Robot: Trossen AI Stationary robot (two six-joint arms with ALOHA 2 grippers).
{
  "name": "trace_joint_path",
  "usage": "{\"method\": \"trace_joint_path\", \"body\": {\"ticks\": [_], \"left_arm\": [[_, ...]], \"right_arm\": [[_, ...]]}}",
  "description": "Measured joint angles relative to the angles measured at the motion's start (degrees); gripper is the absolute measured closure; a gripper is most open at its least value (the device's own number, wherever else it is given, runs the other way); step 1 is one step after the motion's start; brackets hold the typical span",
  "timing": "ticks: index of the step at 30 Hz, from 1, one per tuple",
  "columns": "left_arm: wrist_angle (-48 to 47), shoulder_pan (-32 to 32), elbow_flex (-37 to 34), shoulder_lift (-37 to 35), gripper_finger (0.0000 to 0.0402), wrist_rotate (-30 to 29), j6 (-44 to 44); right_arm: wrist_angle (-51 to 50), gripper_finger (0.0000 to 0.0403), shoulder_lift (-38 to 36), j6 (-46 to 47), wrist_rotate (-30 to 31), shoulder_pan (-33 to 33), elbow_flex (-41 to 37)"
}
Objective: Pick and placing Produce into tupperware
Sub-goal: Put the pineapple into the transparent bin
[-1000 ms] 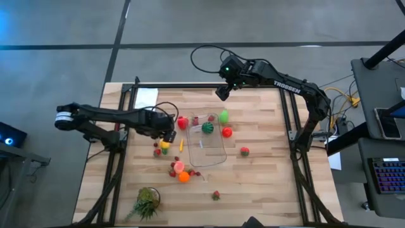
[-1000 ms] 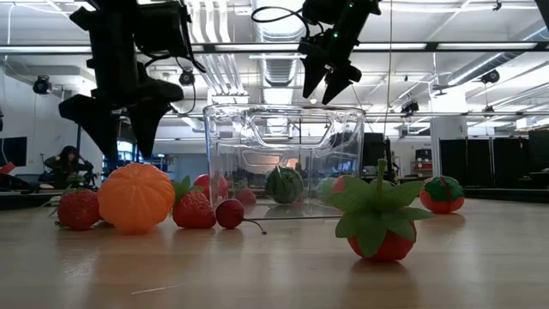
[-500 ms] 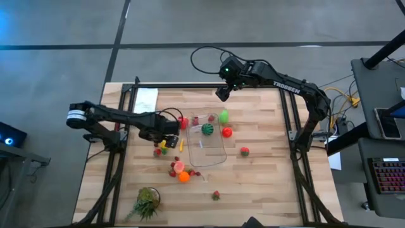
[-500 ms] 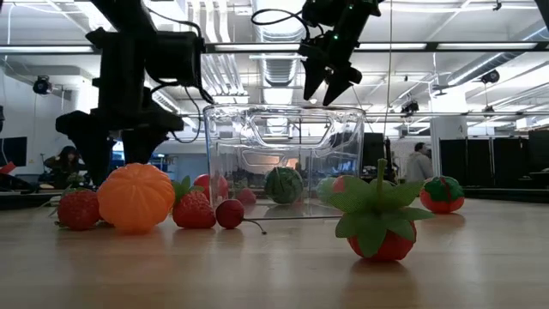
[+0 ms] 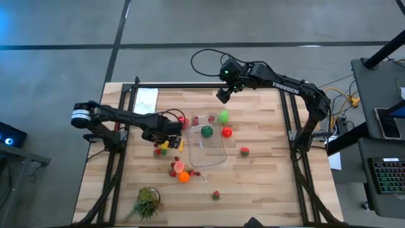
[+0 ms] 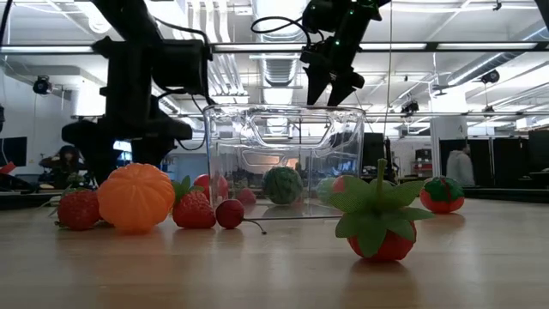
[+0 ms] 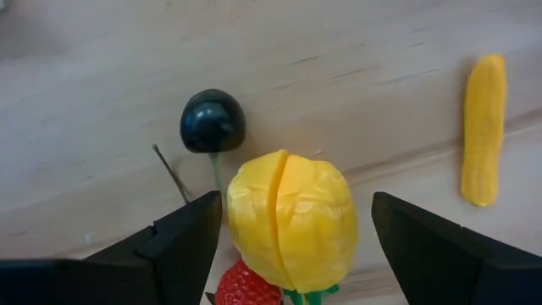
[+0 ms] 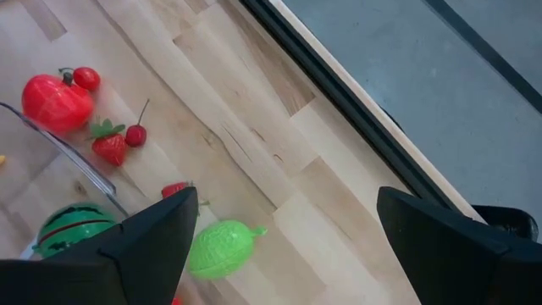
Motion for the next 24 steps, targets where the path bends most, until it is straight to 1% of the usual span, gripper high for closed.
{"method": "trace_joint_path", "body": {"ticks": [4,7,16,19,24], "left_arm": [[0.04,0.0,0.0,0.98,0.0112,0.36,0.01],[0.07,0.0,0.0,1.65,0.0112,1.72,0.02],[0.07,0.0,0.0,1.85,0.0117,2.88,0.04],[0.07,0.0,0.0,1.85,0.0137,3.17,0.04],[0.08,0.0,0.0,1.76,0.0187,3.12,0.13]], "right_arm": [[0.05,0.0046,0.0,-0.24,0.01,0.0,0.0],[0.13,0.0046,0.0,-0.31,-0.01,0.01,0.0],[0.38,0.0046,-0.04,-0.92,-0.01,-0.01,0.0],[0.81,0.0046,-0.04,-0.92,-0.01,0.01,0.0],[1.15,0.0046,-0.04,-0.92,-0.01,0.0,0.0]]}}
